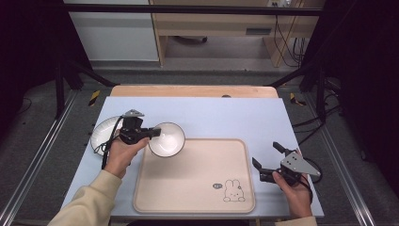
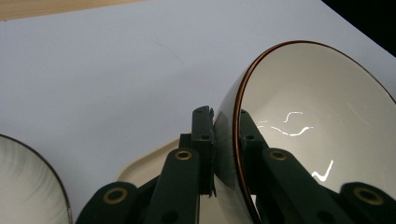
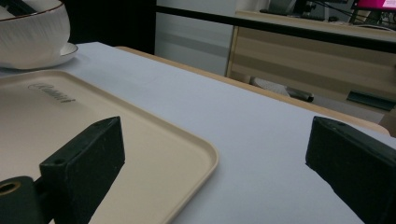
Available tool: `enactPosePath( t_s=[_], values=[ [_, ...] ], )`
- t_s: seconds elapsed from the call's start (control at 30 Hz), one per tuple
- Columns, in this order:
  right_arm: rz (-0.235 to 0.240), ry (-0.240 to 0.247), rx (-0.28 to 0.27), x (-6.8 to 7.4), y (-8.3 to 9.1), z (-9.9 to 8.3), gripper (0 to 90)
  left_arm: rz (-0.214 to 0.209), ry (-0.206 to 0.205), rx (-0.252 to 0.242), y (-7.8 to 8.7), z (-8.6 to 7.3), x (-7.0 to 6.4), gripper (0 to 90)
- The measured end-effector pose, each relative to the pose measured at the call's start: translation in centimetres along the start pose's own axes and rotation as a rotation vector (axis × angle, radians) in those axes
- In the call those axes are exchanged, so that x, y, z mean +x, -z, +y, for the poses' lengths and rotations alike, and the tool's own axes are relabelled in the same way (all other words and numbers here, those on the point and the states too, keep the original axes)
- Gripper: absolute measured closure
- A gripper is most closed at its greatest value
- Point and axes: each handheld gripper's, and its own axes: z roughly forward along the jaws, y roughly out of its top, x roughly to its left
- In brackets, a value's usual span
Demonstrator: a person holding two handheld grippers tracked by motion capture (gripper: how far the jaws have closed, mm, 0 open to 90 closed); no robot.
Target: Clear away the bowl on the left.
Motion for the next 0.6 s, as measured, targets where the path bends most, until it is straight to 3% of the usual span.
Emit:
enactPosePath(
  t_s=[0.6],
  values=[
    [0.01,0.02,-0.028,0.1,0.0,0.0,5.4,-0.062,-0.056,0.053,-1.9,-0.1,-2.9,81.5]
  ],
)
